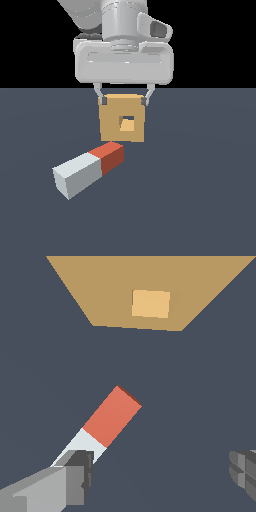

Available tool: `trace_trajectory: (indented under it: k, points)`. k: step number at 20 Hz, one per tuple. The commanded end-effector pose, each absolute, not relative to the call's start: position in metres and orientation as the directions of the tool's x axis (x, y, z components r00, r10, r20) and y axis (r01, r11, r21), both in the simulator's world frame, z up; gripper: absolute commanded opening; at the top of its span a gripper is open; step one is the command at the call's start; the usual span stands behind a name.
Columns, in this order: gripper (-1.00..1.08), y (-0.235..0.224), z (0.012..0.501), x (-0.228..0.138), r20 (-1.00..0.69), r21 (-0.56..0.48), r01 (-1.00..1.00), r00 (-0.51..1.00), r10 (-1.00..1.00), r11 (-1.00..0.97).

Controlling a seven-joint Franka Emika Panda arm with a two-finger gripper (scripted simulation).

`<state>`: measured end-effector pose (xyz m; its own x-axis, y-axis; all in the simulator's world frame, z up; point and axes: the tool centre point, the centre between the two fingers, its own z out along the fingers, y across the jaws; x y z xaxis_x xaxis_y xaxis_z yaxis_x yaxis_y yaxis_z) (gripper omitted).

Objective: Insert the peg into the horizontal hole in a box.

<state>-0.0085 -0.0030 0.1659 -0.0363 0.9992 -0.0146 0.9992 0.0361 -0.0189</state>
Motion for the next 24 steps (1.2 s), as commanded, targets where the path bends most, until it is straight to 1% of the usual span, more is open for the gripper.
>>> trace_trajectory:
  k: [1, 6, 11, 16, 24]
  points:
    - [1.00, -0.003, 0.166, -0.008, -0.015, -0.019, 0.999, -0.036, 0.999, 0.036]
    - [1.00, -0.007, 0.163, -0.011, -0.014, -0.018, 1.000, -0.011, 1.000, 0.010]
    - [1.00, -0.019, 0.153, -0.020, -0.014, -0.015, 0.998, 0.067, 0.998, -0.067]
    - [1.00, -0.037, 0.136, -0.036, -0.012, -0.011, 0.981, 0.194, 0.981, -0.194]
    - [1.00, -0.067, 0.101, -0.076, -0.007, -0.004, 0.896, 0.444, 0.896, -0.444]
